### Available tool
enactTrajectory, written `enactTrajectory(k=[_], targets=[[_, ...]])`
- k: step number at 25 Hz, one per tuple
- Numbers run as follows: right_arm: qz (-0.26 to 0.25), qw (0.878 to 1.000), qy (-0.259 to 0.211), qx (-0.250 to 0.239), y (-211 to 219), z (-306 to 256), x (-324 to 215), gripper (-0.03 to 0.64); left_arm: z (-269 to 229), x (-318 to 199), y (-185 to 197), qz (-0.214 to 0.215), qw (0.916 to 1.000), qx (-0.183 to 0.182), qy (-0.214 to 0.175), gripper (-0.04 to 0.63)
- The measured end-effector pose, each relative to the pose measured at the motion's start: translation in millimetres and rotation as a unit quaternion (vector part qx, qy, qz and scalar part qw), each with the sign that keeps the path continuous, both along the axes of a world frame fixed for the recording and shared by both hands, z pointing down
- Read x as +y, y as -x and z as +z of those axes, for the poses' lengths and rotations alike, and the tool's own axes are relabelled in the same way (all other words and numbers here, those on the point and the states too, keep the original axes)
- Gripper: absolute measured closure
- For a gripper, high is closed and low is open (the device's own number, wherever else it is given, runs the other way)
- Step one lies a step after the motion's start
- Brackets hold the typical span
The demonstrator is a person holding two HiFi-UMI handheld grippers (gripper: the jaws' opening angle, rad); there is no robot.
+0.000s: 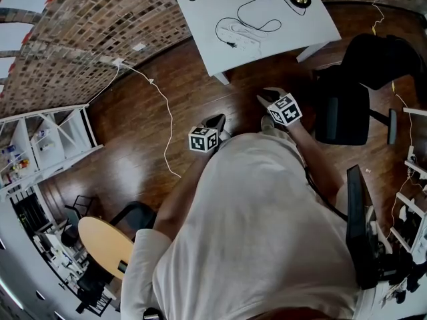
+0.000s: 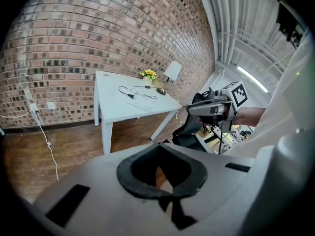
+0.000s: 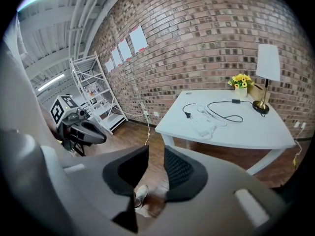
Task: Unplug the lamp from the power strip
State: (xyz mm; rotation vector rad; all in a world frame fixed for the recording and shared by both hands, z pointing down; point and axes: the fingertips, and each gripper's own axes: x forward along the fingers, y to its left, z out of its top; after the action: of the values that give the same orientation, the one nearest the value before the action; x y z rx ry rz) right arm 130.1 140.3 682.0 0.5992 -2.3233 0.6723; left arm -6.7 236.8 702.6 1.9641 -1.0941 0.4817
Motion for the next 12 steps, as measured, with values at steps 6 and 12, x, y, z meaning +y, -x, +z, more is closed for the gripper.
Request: enactTrajectory(k=[6, 12], targets=[[0.003, 1.000, -0.003, -0.004, 1.3, -3.8, -1.2, 0.528, -0.4, 1.5, 2.6, -0.007, 1.0000, 0.001, -0.001, 0.592], [0.008, 1.000, -0.003, -0.010, 5.0, -4.6, -0.6, 0.528, 0.8, 4.0, 4.0, -0.008, 1.0000, 0.000, 0.000, 0.592]])
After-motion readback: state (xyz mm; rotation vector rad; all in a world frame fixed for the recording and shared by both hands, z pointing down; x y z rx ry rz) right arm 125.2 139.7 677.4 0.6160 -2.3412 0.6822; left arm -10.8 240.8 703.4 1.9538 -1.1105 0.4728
